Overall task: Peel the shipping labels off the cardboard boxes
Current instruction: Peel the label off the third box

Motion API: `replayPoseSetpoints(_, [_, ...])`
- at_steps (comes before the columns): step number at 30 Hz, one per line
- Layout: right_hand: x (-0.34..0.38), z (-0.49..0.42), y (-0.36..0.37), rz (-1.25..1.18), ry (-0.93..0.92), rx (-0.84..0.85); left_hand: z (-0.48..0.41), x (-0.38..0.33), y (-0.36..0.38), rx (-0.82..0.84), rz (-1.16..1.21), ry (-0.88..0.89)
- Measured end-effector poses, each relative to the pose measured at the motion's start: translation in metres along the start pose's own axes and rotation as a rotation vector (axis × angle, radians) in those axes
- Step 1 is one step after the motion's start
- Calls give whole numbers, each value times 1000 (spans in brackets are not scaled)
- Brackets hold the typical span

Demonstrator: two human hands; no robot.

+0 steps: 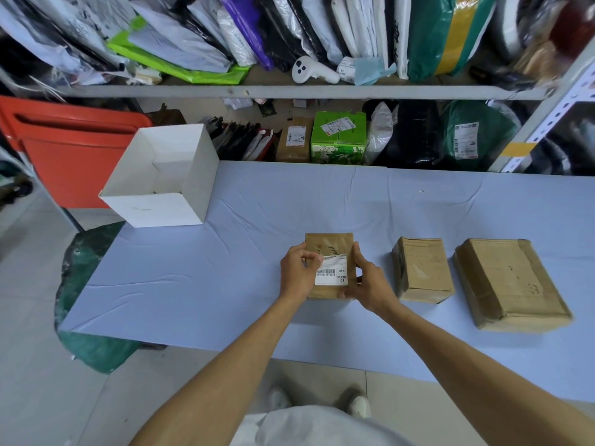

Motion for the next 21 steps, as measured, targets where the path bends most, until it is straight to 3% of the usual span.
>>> replayPoseSetpoints(21, [1, -5, -7, -19, -42, 14, 0, -3, 1, 3, -18, -11])
Point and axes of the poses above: each hand's wrist, its own z-axis away from the middle knuckle, its own y-axis out of the palm, x = y × z, the point moved 6 cm from there along -z, towards the middle knuckle, and after that the axes turned 3 degrees about y, right-handed, at the moved point
